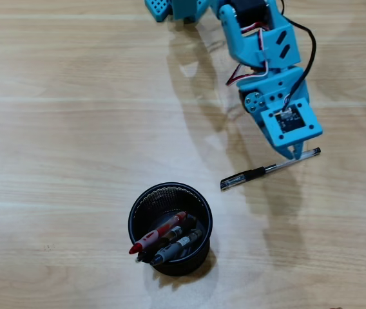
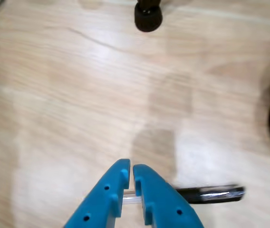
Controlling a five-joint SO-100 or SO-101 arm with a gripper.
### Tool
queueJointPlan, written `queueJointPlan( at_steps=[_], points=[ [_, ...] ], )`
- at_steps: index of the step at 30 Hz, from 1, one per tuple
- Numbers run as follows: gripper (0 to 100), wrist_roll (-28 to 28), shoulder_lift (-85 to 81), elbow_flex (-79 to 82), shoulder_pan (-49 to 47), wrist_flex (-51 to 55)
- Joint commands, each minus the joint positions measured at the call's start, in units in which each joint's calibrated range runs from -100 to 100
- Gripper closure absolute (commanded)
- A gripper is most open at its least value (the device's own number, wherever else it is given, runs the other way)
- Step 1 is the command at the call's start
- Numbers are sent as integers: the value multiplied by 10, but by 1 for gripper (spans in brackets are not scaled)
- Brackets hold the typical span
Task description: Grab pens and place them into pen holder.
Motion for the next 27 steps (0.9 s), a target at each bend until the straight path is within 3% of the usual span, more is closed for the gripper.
queueJointPlan(
  at_steps=[1,7,12,17,21,27],
  points=[
    [98,-59,-18,-14,-12,3],
    [98,-158,10,-12,-29,8],
    [98,-228,11,-21,-39,139],
    [98,-218,7,-20,-33,215],
    [98,-182,7,-22,-17,213],
    [98,-181,14,-23,-17,198]
  ],
)
